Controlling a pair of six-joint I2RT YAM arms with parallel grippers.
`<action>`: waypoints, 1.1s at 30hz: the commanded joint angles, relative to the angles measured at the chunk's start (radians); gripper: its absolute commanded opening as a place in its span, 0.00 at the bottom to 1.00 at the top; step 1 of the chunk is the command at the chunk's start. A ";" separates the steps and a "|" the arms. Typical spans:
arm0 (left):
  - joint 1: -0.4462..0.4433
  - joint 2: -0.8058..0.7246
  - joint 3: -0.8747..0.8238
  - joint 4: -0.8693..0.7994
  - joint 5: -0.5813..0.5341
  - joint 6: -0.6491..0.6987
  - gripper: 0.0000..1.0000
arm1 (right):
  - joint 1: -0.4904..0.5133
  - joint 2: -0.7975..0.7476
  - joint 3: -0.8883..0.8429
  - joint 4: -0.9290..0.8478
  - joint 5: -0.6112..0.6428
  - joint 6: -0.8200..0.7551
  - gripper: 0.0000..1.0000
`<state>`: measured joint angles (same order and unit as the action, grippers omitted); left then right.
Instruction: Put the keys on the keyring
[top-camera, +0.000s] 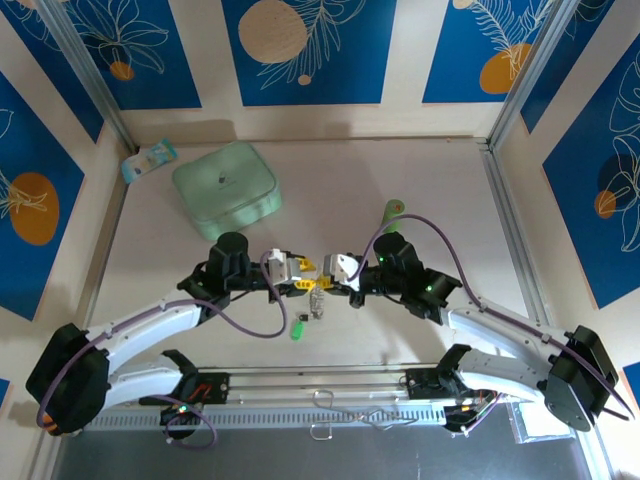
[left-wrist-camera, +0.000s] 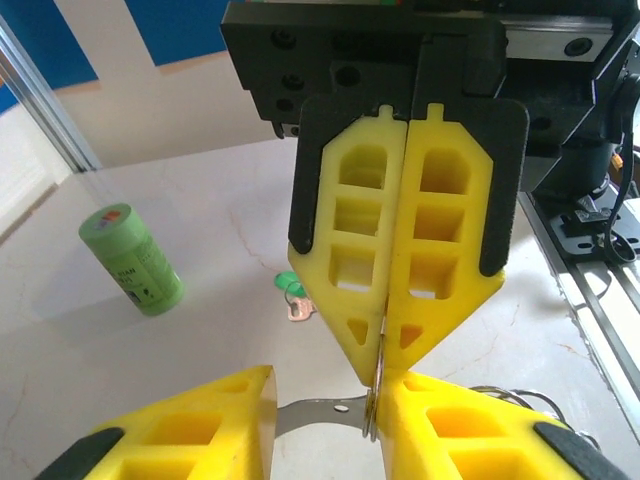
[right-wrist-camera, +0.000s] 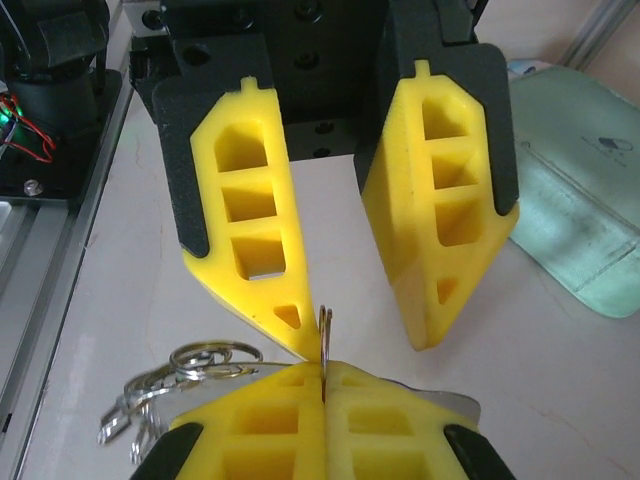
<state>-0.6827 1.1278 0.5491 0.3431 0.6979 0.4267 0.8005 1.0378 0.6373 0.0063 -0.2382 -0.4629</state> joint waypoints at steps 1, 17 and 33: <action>-0.009 0.012 0.054 0.028 0.038 -0.001 0.24 | 0.032 0.010 0.041 0.068 -0.065 0.006 0.00; -0.026 -0.064 0.121 -0.119 -0.361 -0.266 0.00 | 0.002 -0.085 -0.006 0.038 0.112 0.160 0.31; -0.026 -0.087 0.081 -0.080 -0.366 -0.291 0.00 | -0.227 -0.071 0.012 -0.576 0.409 1.180 0.33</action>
<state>-0.7109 1.0592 0.6361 0.2008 0.3355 0.1360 0.6258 0.9134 0.6163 -0.4187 0.2256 0.5507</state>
